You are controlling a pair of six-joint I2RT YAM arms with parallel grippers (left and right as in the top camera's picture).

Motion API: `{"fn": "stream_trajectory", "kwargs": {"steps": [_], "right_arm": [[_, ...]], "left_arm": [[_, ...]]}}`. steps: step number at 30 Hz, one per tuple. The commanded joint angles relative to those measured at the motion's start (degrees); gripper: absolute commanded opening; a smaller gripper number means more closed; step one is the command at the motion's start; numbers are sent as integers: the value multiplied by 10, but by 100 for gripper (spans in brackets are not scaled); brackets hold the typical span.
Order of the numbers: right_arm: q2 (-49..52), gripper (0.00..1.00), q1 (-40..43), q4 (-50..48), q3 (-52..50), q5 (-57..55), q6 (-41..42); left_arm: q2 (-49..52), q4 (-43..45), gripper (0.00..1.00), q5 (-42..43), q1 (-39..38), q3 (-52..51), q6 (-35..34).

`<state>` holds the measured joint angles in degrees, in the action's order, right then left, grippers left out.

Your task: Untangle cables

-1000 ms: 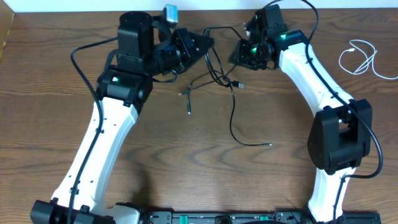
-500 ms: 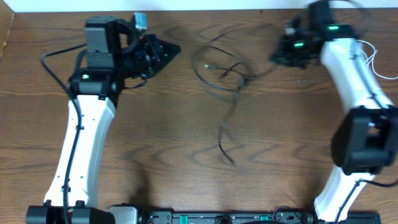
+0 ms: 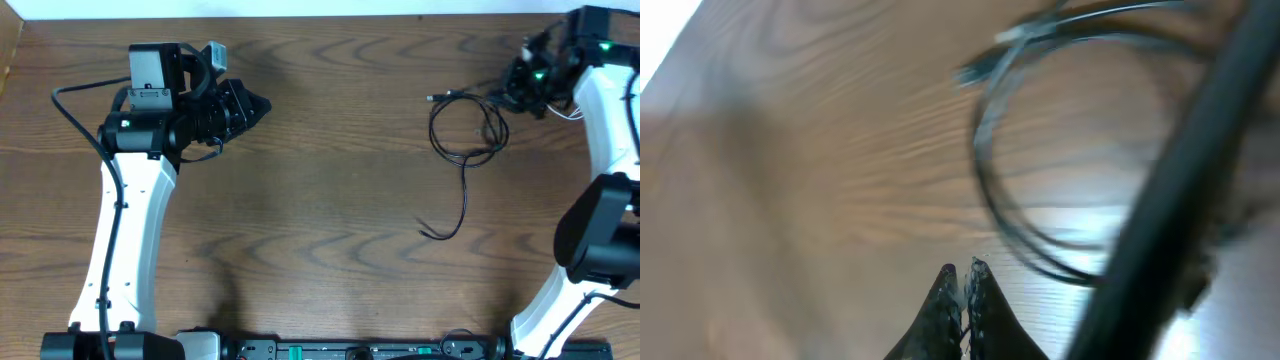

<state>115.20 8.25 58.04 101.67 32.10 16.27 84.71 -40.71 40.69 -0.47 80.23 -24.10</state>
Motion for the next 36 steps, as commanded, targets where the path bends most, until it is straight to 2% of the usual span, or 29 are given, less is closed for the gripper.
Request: {"fn": "stream_trajectory", "kwargs": {"steps": [1, 2, 4, 8, 11, 21, 23, 28, 36], "right_arm": [[-29, 1, -35, -4, 21, 129, -77], [-35, 1, -43, -3, 34, 157, -88], [-59, 1, -56, 1, 72, 224, -104], [-107, 1, -66, -7, 120, 279, -91], [-146, 1, -76, -29, 141, 286, -67], [-256, 1, -87, -198, 143, 280, 84], [-280, 1, -82, -227, 143, 277, 104], [-286, 1, -68, -199, 143, 276, 103], [-286, 1, -49, -166, 141, 276, 102]], "left_arm": [[-5, 0, 9, -11, -16, 10, 42], [-5, 2, 13, -11, -21, 10, 49], [-5, 8, 37, -11, -35, 10, 57], [-5, 22, 64, -28, -59, 10, 65], [-3, 38, 72, -53, -76, 10, 65], [32, 103, 80, -51, -125, 10, 66], [62, 141, 80, 10, -162, 10, 123], [105, 203, 80, 108, -202, 10, 166], [172, 354, 76, 111, -263, 10, 163]]}}
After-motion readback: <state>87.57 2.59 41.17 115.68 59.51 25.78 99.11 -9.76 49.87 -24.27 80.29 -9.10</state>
